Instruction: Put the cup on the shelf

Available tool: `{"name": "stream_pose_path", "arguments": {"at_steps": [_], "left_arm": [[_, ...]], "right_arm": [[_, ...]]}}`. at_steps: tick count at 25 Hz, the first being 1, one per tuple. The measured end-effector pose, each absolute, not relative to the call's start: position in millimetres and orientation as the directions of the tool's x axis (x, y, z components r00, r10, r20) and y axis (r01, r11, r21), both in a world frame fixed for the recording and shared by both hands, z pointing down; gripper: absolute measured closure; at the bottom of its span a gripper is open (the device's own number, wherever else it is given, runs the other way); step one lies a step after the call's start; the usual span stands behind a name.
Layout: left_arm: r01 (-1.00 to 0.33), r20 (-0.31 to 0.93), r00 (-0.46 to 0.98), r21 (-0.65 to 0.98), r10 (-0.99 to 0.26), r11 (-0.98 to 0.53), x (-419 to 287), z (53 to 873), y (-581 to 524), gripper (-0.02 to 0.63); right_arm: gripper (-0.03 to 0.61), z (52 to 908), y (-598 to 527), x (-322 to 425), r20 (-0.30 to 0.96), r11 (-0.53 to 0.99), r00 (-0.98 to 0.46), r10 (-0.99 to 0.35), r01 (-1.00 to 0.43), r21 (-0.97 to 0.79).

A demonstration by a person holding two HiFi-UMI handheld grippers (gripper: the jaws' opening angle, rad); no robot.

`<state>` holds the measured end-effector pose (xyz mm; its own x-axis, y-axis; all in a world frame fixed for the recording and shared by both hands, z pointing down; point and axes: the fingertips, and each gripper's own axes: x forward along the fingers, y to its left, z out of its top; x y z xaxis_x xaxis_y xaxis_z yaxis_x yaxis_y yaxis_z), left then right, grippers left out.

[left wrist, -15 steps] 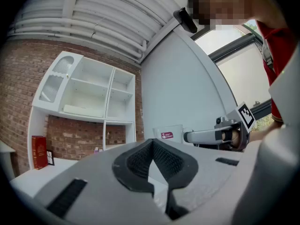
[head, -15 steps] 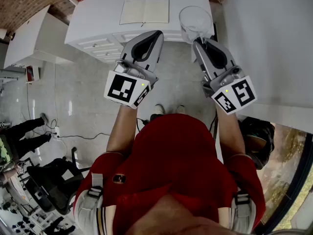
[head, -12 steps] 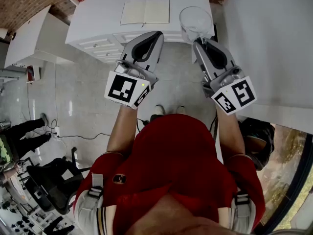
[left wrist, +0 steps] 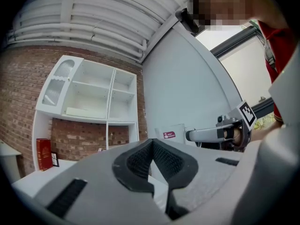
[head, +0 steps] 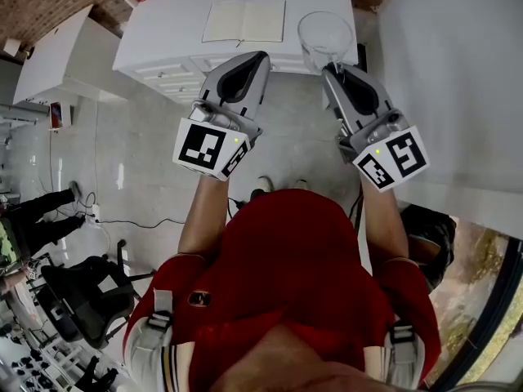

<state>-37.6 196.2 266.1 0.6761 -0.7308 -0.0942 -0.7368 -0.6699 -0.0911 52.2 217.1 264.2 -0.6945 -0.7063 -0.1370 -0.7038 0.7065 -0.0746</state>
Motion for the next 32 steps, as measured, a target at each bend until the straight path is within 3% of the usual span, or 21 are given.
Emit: {"name": "stream_pose_path", "arguments": {"at_steps": [14,32], "left_arm": [[-0.778,-0.092,0.628,-0.092,-0.773,-0.622,20.1,262.6,177.7,0.609],[-0.728,-0.131,0.686,-0.098,-0.716,-0.679,-3.6,266.3,45.8,0.607]], "right_arm": [[0.549,256.0,195.0,115.2,-0.165,0.742,-0.726,-0.668,-0.667,-0.066],[0.549,261.2,69.9,80.3,-0.16,0.724,-0.71,-0.686,-0.689,-0.048]]}}
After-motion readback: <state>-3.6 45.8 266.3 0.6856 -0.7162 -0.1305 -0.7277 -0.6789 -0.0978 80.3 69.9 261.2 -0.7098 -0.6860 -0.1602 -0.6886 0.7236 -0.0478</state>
